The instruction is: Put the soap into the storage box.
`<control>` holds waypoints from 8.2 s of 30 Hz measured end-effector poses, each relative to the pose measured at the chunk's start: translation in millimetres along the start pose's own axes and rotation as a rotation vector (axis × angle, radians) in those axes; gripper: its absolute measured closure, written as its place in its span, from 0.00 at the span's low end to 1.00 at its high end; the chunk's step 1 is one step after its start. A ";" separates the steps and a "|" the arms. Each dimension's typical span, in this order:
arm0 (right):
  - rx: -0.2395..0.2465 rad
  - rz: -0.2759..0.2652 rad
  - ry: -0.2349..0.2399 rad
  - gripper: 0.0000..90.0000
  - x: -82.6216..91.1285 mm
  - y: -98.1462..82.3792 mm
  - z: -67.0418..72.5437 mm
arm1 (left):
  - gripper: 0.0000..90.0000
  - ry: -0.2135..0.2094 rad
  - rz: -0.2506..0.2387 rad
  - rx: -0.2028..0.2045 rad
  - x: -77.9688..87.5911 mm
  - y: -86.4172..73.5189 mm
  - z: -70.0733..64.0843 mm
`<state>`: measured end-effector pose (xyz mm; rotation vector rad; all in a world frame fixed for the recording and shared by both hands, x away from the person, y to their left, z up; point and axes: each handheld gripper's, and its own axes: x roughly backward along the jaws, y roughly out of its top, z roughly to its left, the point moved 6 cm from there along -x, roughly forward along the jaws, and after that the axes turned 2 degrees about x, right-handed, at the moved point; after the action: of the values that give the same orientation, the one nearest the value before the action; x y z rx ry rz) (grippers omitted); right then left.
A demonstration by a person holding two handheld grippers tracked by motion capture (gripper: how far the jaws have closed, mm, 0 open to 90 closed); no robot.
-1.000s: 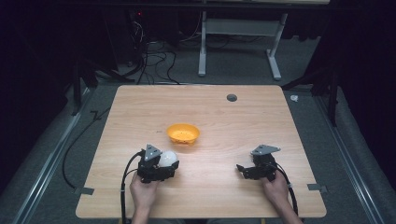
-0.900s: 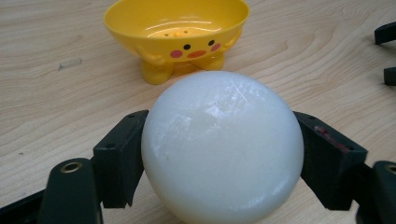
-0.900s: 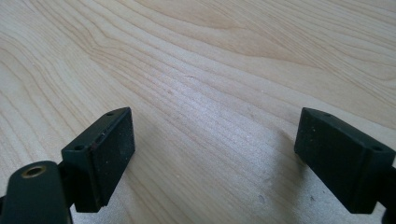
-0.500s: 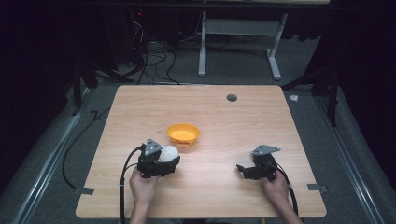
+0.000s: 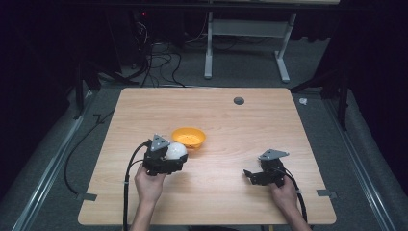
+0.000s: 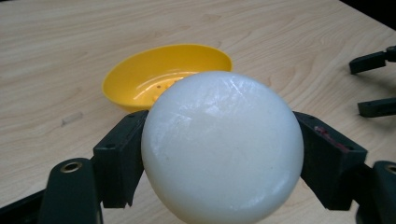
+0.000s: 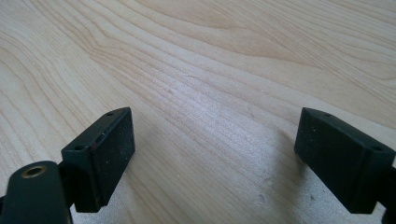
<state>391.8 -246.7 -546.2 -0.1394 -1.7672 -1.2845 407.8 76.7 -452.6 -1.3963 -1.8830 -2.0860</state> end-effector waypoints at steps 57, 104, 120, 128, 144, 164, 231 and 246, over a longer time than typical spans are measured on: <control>0.007 -0.004 0.006 0.14 0.5 -0.6 -0.1 | 0.27 0.139 0.145 0.080 -96.2 43.7 27.0; 0.013 -0.003 0.011 0.14 0.6 -0.7 0.4 | 0.25 0.139 0.013 0.106 -59.3 42.1 32.4; 0.012 0.000 0.012 0.14 0.8 -0.8 0.5 | 0.25 0.120 -0.009 0.086 -37.5 37.2 31.9; 0.015 -0.002 0.012 0.14 0.7 -0.7 0.3 | 0.25 0.121 -0.025 0.099 -24.2 29.2 36.2; 0.016 -0.002 0.012 0.14 0.7 -0.7 0.3 | 0.25 0.119 -0.038 0.113 -11.0 19.8 39.7; 0.015 0.000 0.012 0.14 0.8 -0.8 0.5 | 0.24 0.135 -0.027 0.124 3.7 1.7 42.6; 0.014 0.003 0.012 0.14 1.0 -0.9 0.6 | 0.22 0.146 -0.002 0.213 23.8 -62.0 46.8; 0.013 0.002 0.012 0.14 1.0 -0.9 0.7 | 0.22 0.151 0.023 0.223 16.0 -75.9 44.5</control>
<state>390.3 -246.9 -546.1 -0.1255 -1.7642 -1.2692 383.7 142.1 -508.7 -1.1721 -1.9556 -1.8443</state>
